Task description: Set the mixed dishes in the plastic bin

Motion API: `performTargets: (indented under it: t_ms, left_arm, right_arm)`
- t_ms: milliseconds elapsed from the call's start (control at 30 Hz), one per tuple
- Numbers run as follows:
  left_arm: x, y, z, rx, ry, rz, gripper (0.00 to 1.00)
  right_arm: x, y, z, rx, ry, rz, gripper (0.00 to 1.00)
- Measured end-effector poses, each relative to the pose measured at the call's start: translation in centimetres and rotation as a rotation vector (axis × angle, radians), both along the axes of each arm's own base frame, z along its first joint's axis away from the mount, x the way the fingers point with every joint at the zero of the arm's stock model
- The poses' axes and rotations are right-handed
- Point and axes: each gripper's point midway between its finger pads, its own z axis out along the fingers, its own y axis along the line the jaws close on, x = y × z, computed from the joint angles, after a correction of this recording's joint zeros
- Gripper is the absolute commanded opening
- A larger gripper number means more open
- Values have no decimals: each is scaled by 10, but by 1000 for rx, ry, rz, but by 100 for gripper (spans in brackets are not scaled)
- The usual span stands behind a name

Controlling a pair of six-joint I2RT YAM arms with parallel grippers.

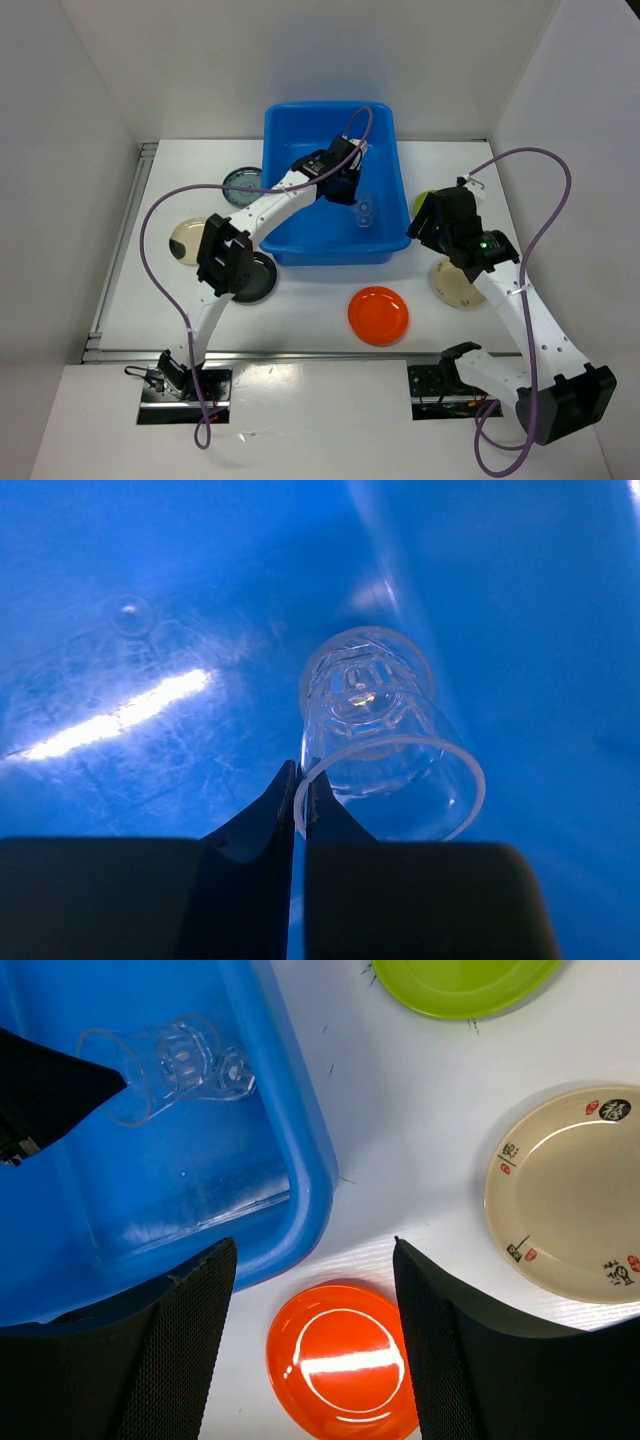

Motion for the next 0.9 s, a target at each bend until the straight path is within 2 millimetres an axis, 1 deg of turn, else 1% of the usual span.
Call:
performTargets:
  t_ms: [33,67,100,133,167,233,267,333,367,433,533,600,667,733,800,833,900]
  left_arm:
    - [-1,-1,0,-6,4,-5,4]
    - [-2,-3,0,-10,7,-11,23]
    - [-3,-4,0,-12,7,-16,27]
    - [-4,-5,1,-18,11,-16,34]
    - [-5,-7,1,-24,14,-16,47]
    - [-6,-10,2,-37,19,-25,65]
    - [-7,-12,2,-44,23,-25,70]
    - [-8,-14,6,-53,24,-32,74]
    - [-8,-15,9,-59,20,-34,83]
    - [-5,-18,23,-77,-2,-37,83]
    - [3,-21,59,-115,-73,-29,85]
    - [4,-17,86,-133,-122,-18,85]
    - [-1,-6,120,-149,-167,-3,85]
    - [-9,11,161,-178,-228,15,85]
    - [-21,39,195,-191,-279,38,86]
    - [-28,56,213,-201,-309,59,86]
    - [-38,89,234,-215,-358,107,88]
  right_arm:
    - [0,0,0,0,0,0,70]
    - [0,0,0,0,1,0,70]
    - [0,0,0,1,1,-1,70]
    - [0,0,-1,0,3,-2,70]
    - [1,0,-1,0,5,-1,70]
    - [1,1,-3,-2,11,0,70]
    - [2,0,-5,-4,15,-1,70]
    - [4,-1,-9,-9,28,-6,70]
    - [6,-2,-12,-12,40,-12,70]
    - [13,-7,-17,-19,64,-31,70]
    - [31,-24,-31,-14,105,-91,70]
    - [45,-46,-46,-5,140,-159,71]
    - [57,-72,-62,1,173,-238,71]
    - [64,-96,-77,12,198,-306,71]
    - [69,-117,-87,27,209,-366,71]
    - [71,-124,-92,31,215,-387,71]
    - [75,-138,-101,37,221,-427,71]
